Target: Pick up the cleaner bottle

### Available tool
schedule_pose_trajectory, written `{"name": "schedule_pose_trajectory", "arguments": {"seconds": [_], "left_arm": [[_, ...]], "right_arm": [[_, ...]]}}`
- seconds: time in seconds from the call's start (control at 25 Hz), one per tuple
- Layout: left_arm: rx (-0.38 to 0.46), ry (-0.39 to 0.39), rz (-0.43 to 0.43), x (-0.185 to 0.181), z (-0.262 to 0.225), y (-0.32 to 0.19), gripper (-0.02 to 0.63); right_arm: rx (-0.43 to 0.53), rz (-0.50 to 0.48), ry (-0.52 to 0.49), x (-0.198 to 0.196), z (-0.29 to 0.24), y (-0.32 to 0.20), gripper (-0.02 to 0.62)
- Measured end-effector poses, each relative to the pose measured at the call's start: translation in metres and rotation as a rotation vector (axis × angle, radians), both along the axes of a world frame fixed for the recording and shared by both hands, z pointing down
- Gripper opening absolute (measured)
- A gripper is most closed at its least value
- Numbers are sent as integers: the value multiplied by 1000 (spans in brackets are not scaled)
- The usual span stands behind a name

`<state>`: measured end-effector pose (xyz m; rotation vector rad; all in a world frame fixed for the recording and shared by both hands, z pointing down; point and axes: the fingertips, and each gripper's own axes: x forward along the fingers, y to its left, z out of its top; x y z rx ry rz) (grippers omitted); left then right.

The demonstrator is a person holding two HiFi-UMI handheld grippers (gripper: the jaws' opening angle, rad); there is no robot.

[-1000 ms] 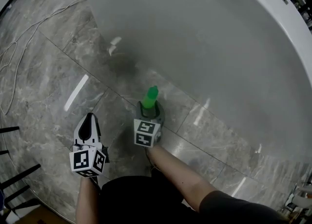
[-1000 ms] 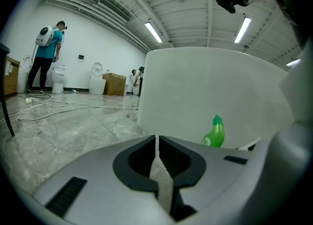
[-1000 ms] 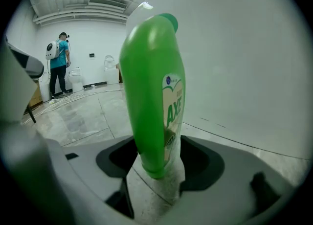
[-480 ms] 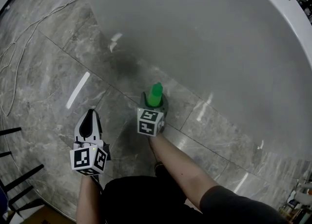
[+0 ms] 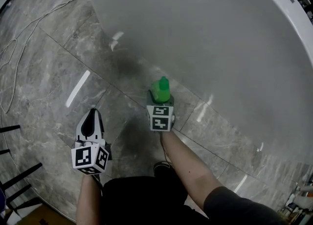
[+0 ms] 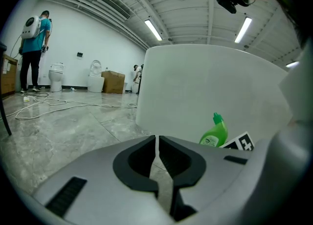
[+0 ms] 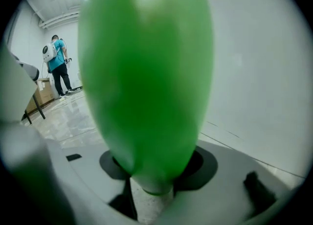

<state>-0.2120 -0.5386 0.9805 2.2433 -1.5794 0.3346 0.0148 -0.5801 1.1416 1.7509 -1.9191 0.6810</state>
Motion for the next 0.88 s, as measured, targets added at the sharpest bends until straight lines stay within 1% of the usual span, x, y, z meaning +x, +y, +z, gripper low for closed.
{"name": "schedule_pose_trajectory", "arguments": {"seconds": [0.08,0.12,0.24,0.32,0.56,0.72,0.8,0.88], "left_arm": [[6,-1,6,4,-2,0,32],[8,-2,6,5,-3,1,32],[10,-5,2,6,-4,3,32],[12,-9,0,7,-4,5,32],[22,-9,-19,5,-10,10,32],[36,7,-47,4,-25,22,32],[25,6,-59,-2,-40,31,32],[4,-4,-63,-10,-61,44,32]], "right_arm": [[-2,-7,-32,4,0,-1,209],[-4,-12,-65,4,0,-1,208],[-20,-16,-223,0,-1,-1,206],[-29,-28,-296,-4,-2,-1,204],[-38,-129,-390,-26,-15,15,204],[-43,-206,-478,-42,-49,28,204],[-48,-213,-535,-50,-78,34,202],[-58,-199,-620,-59,-114,44,202]]}}
